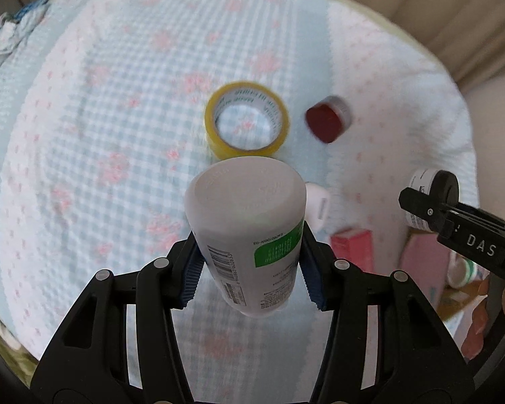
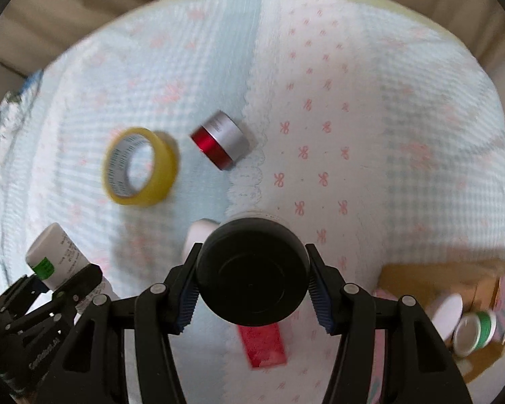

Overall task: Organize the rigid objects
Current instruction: 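Place the pill bottle and black-lidded jar into the cardboard box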

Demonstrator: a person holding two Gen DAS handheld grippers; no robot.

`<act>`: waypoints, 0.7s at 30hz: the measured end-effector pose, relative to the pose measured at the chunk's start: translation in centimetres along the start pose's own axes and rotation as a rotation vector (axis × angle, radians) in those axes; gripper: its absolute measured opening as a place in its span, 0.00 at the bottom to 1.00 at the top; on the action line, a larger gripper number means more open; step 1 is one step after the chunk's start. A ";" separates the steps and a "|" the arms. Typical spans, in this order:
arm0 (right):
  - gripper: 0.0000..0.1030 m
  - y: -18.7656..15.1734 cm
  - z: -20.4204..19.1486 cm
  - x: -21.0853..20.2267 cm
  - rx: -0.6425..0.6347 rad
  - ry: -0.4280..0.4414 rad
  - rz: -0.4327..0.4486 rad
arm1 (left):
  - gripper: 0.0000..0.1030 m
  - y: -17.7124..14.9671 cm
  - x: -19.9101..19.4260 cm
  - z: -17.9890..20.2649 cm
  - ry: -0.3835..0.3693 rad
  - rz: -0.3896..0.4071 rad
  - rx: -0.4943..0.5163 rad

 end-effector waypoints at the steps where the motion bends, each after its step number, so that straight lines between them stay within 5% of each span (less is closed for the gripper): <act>1: 0.51 -0.2 0.0 -1.2 0.015 0.007 0.015 | 0.46 0.0 -1.5 0.4 -0.013 0.017 0.017; 12: 0.51 -3.9 1.9 -13.7 0.151 0.020 0.131 | 0.46 -0.7 -10.5 6.6 -0.156 0.128 0.176; 21: 0.51 -8.2 8.1 -20.5 0.201 -0.014 0.192 | 0.46 -3.8 -13.5 15.9 -0.249 0.134 0.253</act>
Point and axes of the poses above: each gripper's, at about its wrist camera, not at the fingertips, and x roughly the way its jaws point, z to its right, y to its top, the point moved 4 cm from there along x, roughly the way its jaws point, and after that the axes turned 7 degrees about z, right-handed, at the moved point
